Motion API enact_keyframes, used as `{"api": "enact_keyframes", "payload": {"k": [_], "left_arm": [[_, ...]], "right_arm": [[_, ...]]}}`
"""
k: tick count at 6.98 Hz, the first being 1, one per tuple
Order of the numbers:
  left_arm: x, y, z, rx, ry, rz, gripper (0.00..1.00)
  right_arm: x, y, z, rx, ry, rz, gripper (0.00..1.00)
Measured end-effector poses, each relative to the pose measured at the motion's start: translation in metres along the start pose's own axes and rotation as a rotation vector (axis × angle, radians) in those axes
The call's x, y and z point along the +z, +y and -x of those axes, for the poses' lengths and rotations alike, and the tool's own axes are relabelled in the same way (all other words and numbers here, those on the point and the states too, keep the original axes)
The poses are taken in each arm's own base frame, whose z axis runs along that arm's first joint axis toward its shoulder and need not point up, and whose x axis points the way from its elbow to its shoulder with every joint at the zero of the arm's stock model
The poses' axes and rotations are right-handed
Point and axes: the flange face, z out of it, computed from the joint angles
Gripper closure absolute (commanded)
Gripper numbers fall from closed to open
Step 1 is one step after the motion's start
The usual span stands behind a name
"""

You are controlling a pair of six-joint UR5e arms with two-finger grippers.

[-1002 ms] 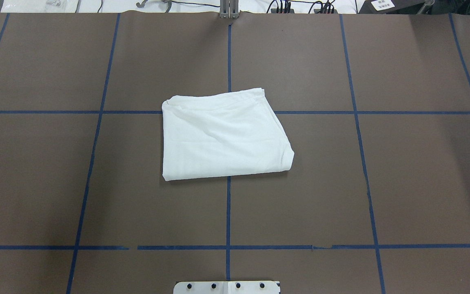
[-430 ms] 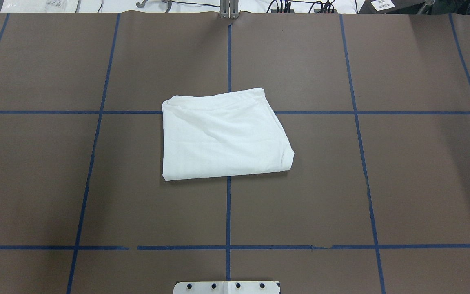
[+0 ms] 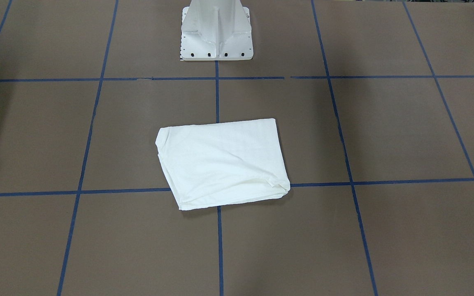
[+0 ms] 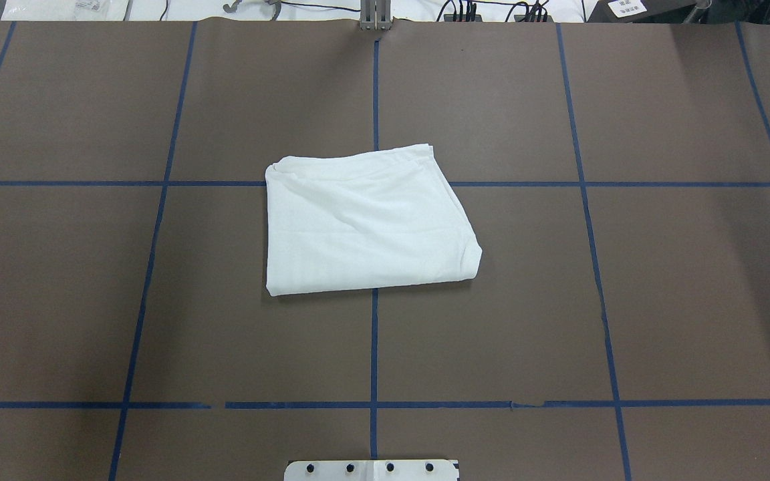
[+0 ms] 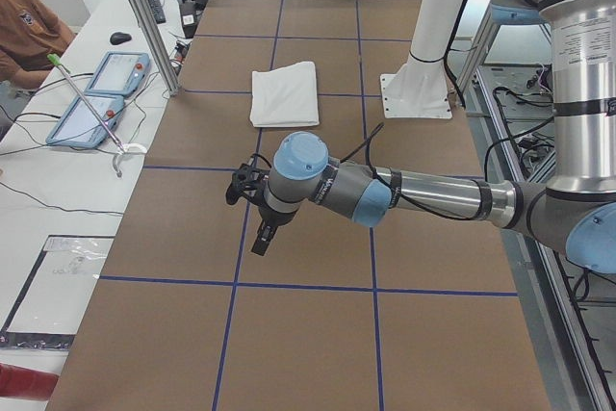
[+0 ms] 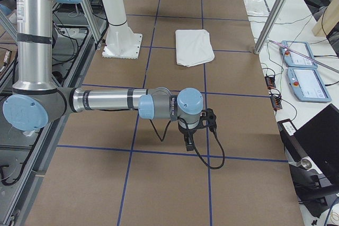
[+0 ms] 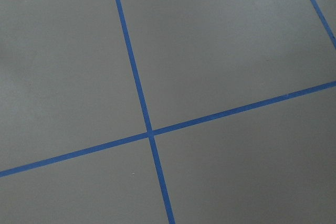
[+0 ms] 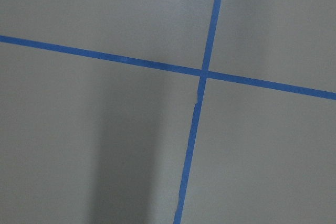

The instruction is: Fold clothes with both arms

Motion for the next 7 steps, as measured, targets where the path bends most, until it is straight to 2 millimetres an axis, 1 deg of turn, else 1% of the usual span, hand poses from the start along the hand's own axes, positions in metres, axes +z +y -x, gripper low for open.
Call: {"api": "enact_keyframes", "payload": {"k": [2,4,7], "left_arm": [[0.0018,0.0018,0.0015,-0.004,0.001,0.005,0.00],[0.0019,0.0029,0.0021,-0.008,0.001,0.010,0.00],[0.0036,0.0097,0.0044,-0.017,0.000,0.018,0.00]], "right_arm": [[-0.0016,-0.0011,0.0091,-0.019,0.003,-0.002,0.00],[-0.0006,0.0024,0.0095,-0.019,0.003,-0.001,0.00],[0.0012,0.0077,0.0080,-0.014,0.001,0.004,0.00]]}}
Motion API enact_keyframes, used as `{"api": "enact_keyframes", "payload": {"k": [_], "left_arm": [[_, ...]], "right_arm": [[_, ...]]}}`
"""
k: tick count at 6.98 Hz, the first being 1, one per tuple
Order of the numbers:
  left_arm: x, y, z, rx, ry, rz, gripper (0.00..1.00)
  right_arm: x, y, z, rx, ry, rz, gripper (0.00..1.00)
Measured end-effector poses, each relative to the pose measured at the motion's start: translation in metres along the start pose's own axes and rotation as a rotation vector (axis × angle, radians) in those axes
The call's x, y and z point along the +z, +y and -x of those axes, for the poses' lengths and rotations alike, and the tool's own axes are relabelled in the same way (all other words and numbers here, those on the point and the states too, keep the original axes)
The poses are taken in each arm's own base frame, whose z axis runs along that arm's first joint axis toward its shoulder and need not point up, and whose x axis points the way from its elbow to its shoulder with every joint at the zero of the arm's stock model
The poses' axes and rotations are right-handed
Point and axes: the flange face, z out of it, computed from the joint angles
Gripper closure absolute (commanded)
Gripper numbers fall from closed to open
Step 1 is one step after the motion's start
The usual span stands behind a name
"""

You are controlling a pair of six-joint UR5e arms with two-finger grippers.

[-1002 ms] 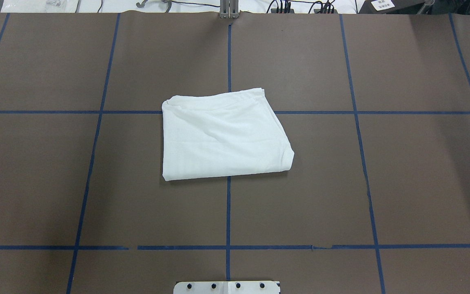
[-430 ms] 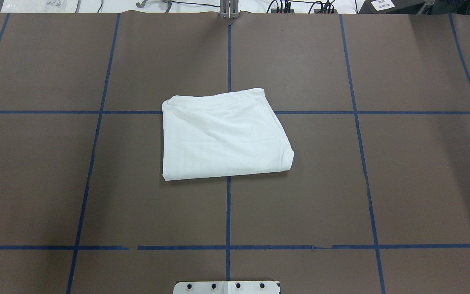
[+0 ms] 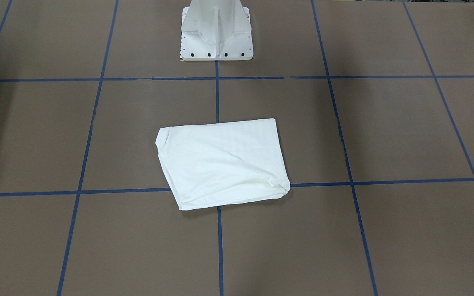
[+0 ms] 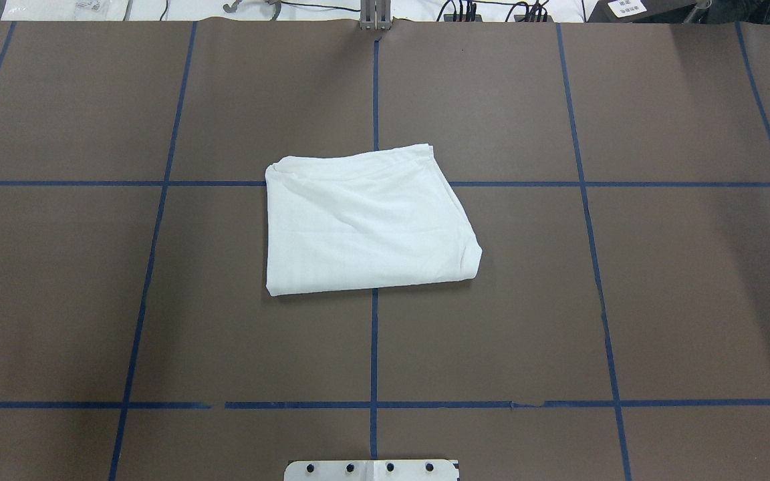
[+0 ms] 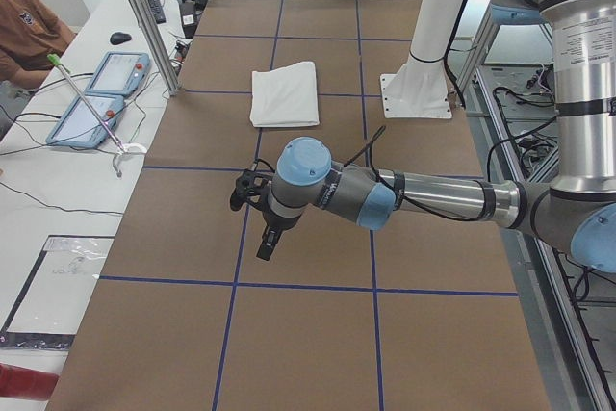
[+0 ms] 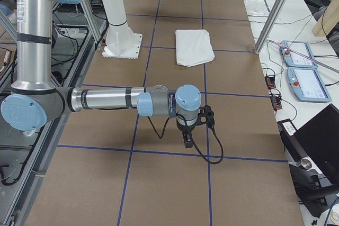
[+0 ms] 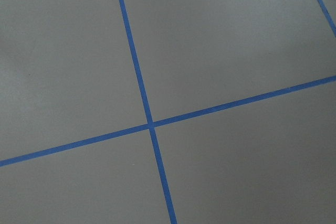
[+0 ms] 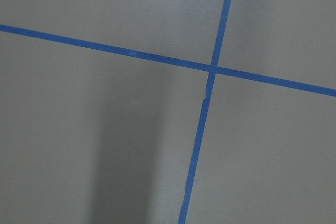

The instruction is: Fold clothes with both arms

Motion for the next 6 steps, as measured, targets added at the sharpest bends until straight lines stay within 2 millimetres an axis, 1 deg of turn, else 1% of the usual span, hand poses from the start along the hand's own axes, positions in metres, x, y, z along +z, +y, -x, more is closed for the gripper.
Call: {"api": "enact_keyframes", "payload": {"k": [6], "left_arm": [[0.0011,0.0000,0.0014,0.001,-0.008,0.000,0.00]], "right_arm": [[-0.0033,-0.0036,0.0033,-0.008,0.002,-0.007,0.00]]}}
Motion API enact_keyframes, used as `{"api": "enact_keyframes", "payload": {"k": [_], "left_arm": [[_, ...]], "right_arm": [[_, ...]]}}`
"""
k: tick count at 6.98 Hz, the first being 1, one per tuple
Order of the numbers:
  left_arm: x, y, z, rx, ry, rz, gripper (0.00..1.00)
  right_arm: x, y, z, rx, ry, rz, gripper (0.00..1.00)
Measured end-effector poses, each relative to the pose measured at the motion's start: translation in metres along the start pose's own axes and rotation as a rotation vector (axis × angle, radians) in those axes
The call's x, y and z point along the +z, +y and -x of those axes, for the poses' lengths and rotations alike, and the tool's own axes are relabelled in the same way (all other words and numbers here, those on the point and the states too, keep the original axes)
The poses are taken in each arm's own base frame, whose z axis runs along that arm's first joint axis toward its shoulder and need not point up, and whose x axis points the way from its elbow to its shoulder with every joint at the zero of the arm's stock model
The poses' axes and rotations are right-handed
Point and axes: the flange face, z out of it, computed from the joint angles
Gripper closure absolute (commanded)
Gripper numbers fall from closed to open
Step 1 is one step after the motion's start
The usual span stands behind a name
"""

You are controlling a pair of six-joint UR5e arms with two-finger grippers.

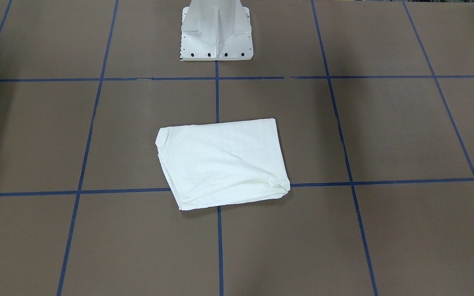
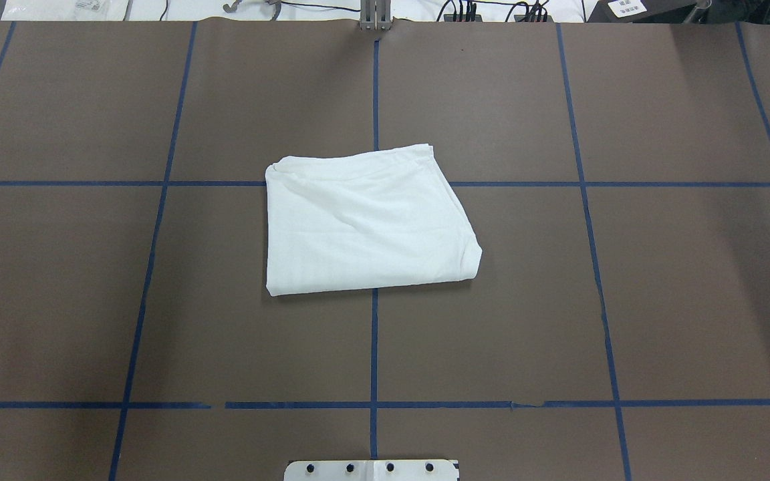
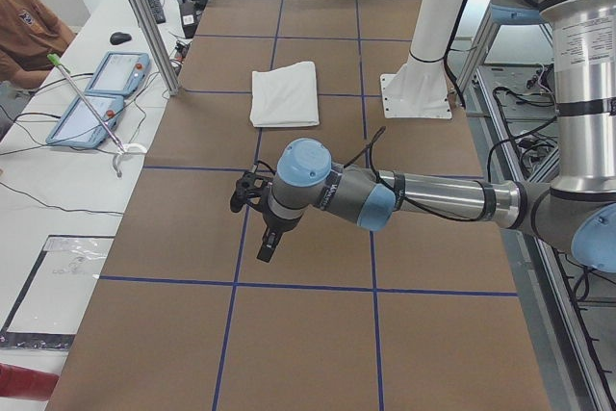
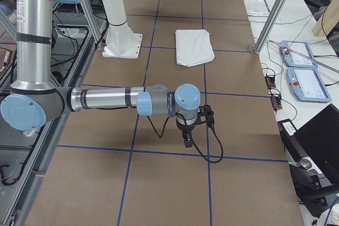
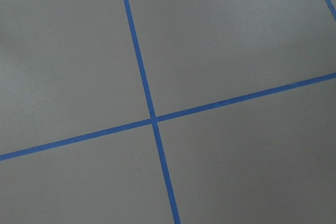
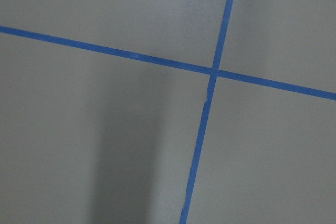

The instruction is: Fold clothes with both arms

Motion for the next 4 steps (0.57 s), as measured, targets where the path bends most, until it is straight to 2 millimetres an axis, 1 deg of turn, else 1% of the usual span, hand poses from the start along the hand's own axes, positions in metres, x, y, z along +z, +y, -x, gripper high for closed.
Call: {"api": "enact_keyframes", "payload": {"k": [4], "left_arm": [[-0.0056,-0.0076,-0.0069,0.021,0.005,-0.018,0.00]], "right_arm": [[-0.0074,-0.0075,0.0076,-0.018,-0.004,-0.018,0.00]]}}
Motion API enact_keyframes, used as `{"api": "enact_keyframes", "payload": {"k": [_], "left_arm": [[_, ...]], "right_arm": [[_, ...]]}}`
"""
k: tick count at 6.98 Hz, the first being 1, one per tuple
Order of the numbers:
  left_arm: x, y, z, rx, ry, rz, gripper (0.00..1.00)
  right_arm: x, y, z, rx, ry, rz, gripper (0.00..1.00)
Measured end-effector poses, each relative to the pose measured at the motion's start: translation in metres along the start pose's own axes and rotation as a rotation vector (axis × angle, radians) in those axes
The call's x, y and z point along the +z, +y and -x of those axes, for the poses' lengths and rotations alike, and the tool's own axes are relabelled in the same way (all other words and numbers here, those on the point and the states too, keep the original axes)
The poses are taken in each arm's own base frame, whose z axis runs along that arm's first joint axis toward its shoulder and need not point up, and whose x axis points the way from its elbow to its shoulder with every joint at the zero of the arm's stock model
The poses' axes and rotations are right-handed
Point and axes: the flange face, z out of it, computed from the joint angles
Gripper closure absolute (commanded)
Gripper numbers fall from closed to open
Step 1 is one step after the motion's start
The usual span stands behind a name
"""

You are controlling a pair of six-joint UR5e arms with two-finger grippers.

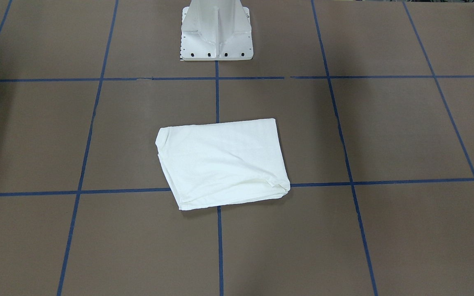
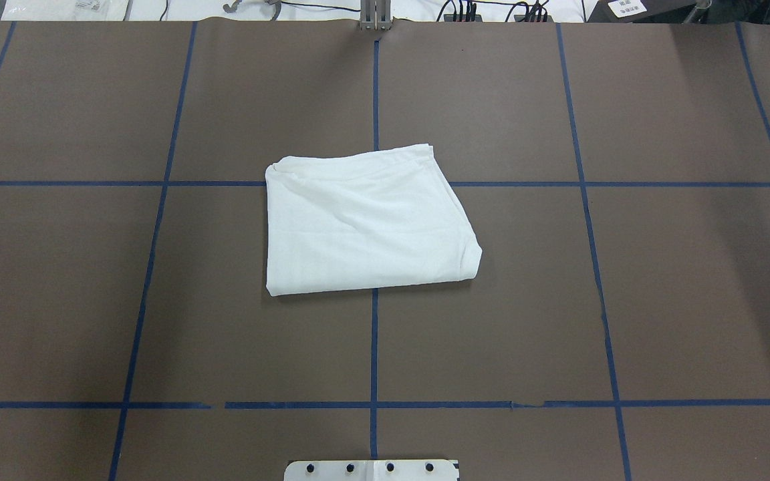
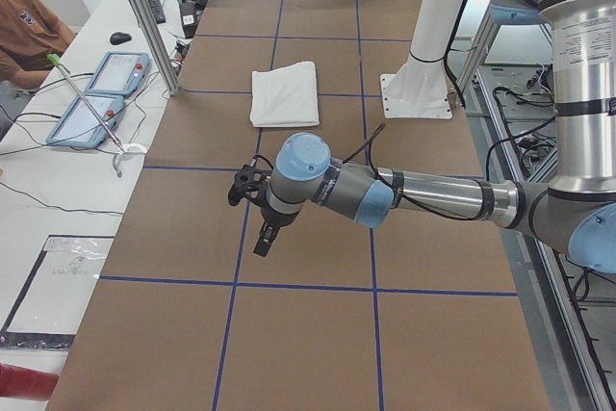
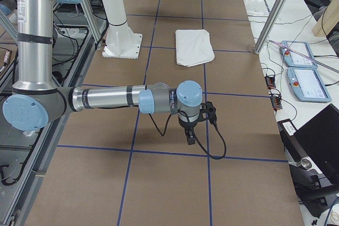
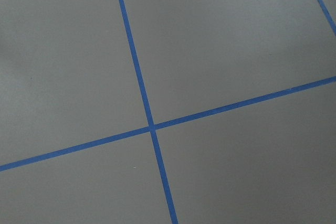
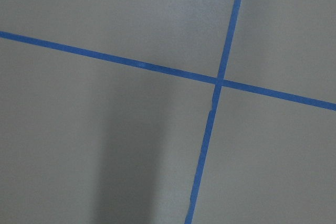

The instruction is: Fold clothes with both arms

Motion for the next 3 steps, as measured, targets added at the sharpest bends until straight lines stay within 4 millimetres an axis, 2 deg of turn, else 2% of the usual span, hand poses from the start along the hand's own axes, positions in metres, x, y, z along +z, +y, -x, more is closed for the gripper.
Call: {"api": "enact_keyframes", "payload": {"k": [3], "left_arm": [[-0.0007,-0.0010,-0.0006,0.001,0.002,-0.002,0.00]], "right_arm": [[-0.0032,-0.0010,0.0036,-0.006,-0.001,-0.007,0.00]]}}
